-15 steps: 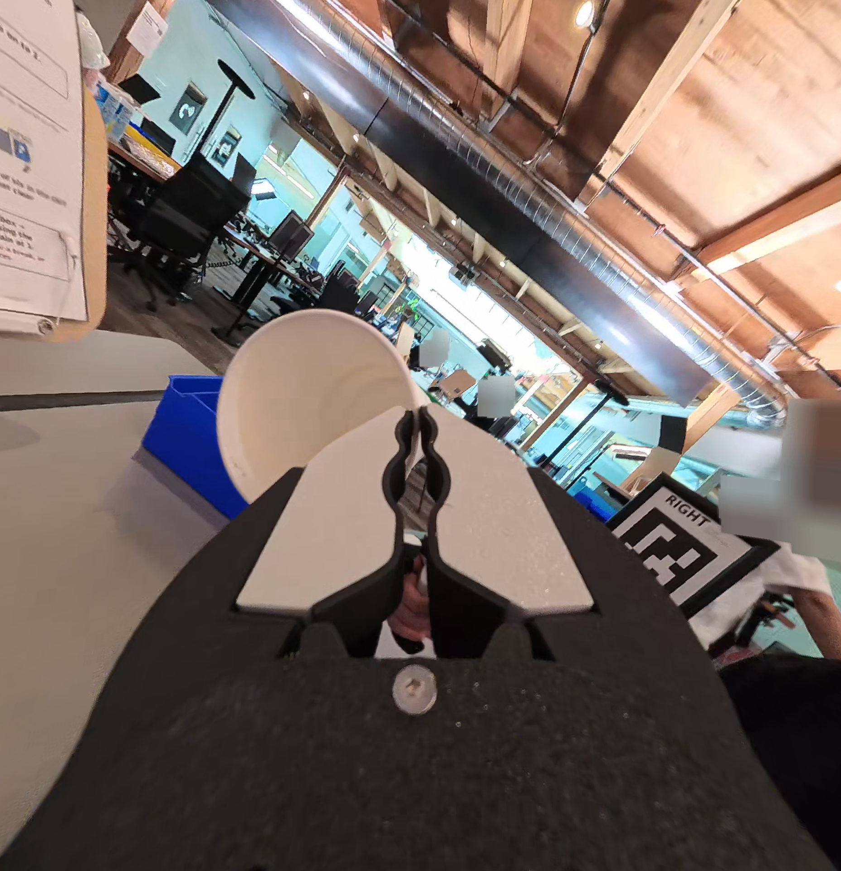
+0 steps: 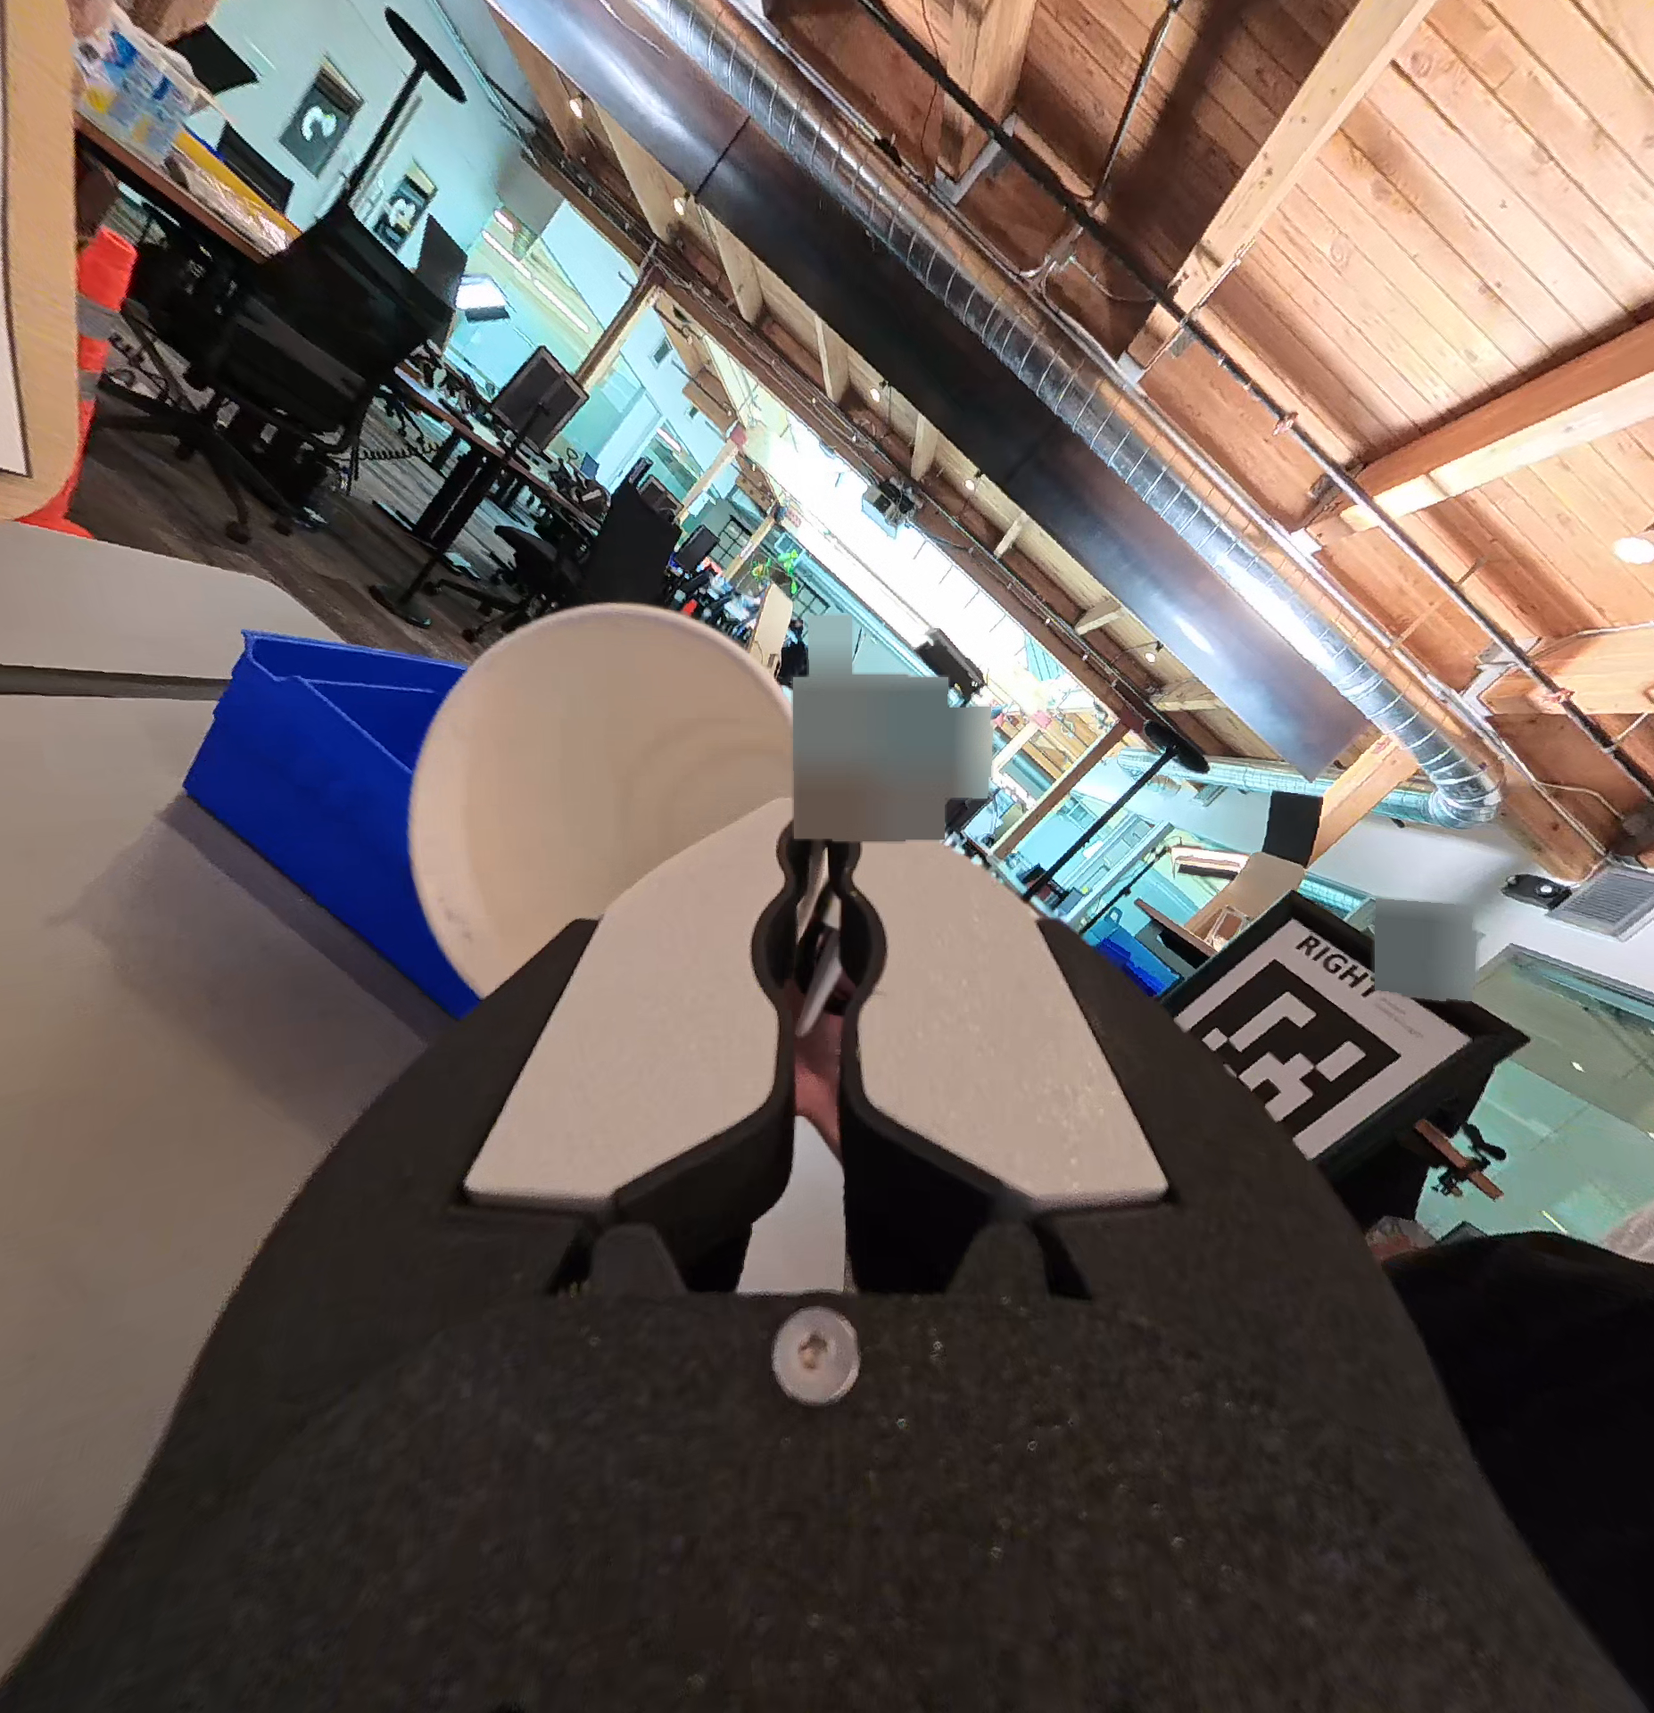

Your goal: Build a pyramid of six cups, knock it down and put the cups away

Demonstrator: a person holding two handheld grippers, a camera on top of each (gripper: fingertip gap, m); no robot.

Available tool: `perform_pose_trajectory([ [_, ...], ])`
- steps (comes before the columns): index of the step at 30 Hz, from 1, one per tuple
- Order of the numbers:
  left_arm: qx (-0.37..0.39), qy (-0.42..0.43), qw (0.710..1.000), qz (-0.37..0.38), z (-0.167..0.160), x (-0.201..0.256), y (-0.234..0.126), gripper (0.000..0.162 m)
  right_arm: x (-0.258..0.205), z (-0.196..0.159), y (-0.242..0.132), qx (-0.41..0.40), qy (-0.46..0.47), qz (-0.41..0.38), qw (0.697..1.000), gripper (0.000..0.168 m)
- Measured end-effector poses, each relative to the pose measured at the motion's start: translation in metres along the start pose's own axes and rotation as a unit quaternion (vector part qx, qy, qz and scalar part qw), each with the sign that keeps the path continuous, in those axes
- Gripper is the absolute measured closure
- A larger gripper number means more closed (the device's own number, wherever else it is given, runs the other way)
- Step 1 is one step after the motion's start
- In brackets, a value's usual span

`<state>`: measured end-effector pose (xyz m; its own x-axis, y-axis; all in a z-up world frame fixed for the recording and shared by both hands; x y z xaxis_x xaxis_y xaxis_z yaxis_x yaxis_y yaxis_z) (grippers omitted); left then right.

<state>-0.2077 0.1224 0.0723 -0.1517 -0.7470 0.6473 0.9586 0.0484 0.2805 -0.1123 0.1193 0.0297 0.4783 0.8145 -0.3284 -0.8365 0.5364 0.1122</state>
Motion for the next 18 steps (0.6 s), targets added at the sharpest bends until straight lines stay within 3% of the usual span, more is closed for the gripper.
perform_pose_trajectory([
  [6,-0.029,0.022,0.999,0.018,-0.006,0.001,-0.002,0.159,0.001,-0.004,-0.002,-0.02,0.003,0.003,1.0,0.092],
  [10,-0.098,0.073,0.988,0.091,-0.029,-0.002,-0.025,0.106,0.011,0.003,-0.008,-0.028,0.008,-0.016,0.999,0.092],
  [14,-0.154,0.137,0.958,0.201,-0.081,-0.007,-0.068,0.103,0.036,0.04,-0.025,-0.05,-0.011,-0.072,0.996,0.092],
  [18,-0.137,0.177,0.927,0.301,-0.123,-0.013,-0.116,0.104,0.07,0.073,-0.031,-0.18,-0.089,-0.167,0.965,0.092],
])
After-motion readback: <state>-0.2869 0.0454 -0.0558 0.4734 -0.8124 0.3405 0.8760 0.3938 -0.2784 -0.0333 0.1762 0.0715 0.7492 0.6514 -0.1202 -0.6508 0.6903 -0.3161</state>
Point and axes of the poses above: each gripper's, where its closed fingertips meet, y out along the fingers, z out of its top, x = y × z across the jaws, the point moved 2 cm from there along -y, back along the fingers, and after that the axes turned 3 degrees about -z, right-handed, at the moved point
